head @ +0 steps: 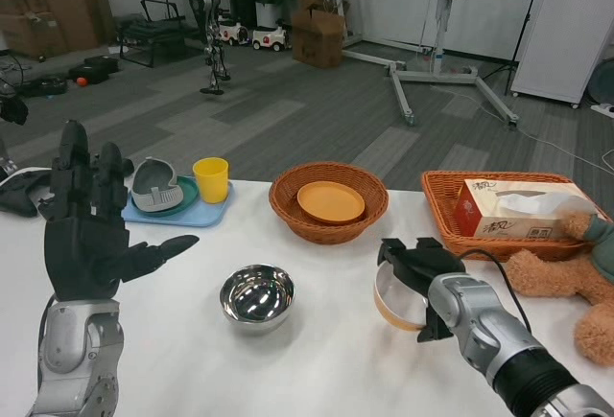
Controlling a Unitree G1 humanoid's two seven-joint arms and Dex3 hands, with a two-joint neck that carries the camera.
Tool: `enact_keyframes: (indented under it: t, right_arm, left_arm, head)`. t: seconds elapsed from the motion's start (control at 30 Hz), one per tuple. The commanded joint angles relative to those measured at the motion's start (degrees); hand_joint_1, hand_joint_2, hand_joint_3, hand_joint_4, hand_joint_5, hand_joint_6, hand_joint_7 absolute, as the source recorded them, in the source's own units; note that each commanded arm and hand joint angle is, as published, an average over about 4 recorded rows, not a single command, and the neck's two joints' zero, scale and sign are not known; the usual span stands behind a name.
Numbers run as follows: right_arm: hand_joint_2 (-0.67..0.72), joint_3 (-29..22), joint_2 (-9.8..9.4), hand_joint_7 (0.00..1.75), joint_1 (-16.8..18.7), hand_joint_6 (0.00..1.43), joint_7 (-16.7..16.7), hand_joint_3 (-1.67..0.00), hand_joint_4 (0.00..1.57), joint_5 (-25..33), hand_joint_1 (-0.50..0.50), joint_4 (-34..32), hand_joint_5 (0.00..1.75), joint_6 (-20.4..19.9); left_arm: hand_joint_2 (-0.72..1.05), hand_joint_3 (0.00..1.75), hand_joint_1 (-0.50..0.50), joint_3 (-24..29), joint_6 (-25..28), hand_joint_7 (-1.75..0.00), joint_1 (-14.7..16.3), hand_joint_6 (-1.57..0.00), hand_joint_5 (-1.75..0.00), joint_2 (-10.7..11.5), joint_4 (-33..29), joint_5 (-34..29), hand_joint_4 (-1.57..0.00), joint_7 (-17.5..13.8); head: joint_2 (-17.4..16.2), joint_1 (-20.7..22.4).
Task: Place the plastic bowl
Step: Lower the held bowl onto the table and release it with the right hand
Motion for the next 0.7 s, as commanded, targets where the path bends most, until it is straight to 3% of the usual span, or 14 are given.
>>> enact_keyframes:
  t: [0.03, 0.13, 0.2, 0.3, 0.43, 0.5, 0.6, 0.7]
  right_arm:
    - [-0.35, -0.8, 0.55, 1.50, -0.1, 1.23, -3.0, -1.27, 1.38, 0.7, -0.21, 5.8, 1.65, -1.9]
    - [-0.40, -0.7, 1.03, 1.57, -0.4, 1.06, -4.5, -1.27, 1.29, 0.9, -0.21, 9.8, 1.65, -2.4]
    - [-0.41, -0.7, 1.21, 1.62, -0.6, 0.88, -4.9, -1.27, 1.15, 0.9, -0.21, 12.1, 1.65, -2.6]
    - [-0.40, -0.5, 1.38, 1.68, -0.7, 0.59, -5.0, -1.27, 0.91, 0.9, -0.25, 14.2, 1.48, -2.7]
    - [-0.16, -0.3, 1.60, 1.61, -0.8, 0.30, -4.6, -1.15, 0.67, 1.5, -0.29, 16.0, 1.02, -2.2]
    - [-0.05, -0.3, 1.74, 1.61, -0.9, 0.23, -4.1, -1.09, 0.57, 2.2, -0.29, 16.8, 0.99, -1.9]
    - [0.06, -0.2, 1.96, 1.59, -1.3, 0.13, -3.1, -0.97, 0.56, 2.8, -0.32, 17.7, 1.07, -1.6]
    - [0.20, 0.0, 2.09, 1.57, -1.4, 0.04, -2.5, -0.79, 0.55, 2.9, -0.36, 17.8, 0.92, -1.3]
  left_arm:
    - [0.25, 0.00, -0.50, 0.1, -0.1, 0.00, 0.6, 0.00, 0.00, -0.2, 0.1, -0.2, 0.00, -0.1]
    - [0.25, 0.00, -0.50, 0.0, -0.1, 0.00, 0.4, 0.00, 0.00, -0.2, 0.4, -0.2, 0.00, -0.1]
    - [0.25, 0.00, -0.50, 0.0, -0.1, 0.00, 0.2, 0.00, 0.00, -0.2, 0.6, -0.2, 0.00, -0.1]
    - [0.25, 0.00, -0.50, 0.0, -0.1, 0.00, 0.0, 0.00, 0.00, -0.3, 1.1, -0.2, 0.00, -0.2]
    - [0.25, 0.00, -0.50, -0.3, -0.1, 0.00, -0.5, 0.00, 0.00, -0.3, 1.9, -0.2, 0.00, -0.2]
    - [0.25, 0.00, -0.50, -0.4, -0.1, 0.00, -0.8, 0.00, 0.00, -0.3, 2.3, -0.2, 0.00, -0.2]
    - [0.25, 0.00, -0.50, -0.6, -0.1, 0.00, -1.1, 0.00, 0.00, -0.3, 2.8, -0.2, 0.00, -0.2]
    - [0.25, 0.00, -0.50, -0.6, -0.1, 0.00, -1.2, 0.00, 0.00, -0.3, 3.1, -0.2, 0.00, -0.2]
  head:
    - [-0.4, 0.0]
    - [-0.8, -0.2]
    - [-1.3, -0.5]
    - [-2.1, -0.7]
    - [-2.9, -0.9]
    - [-3.4, -1.0]
    - [-4.0, -0.7]
    - [-4.3, -0.6]
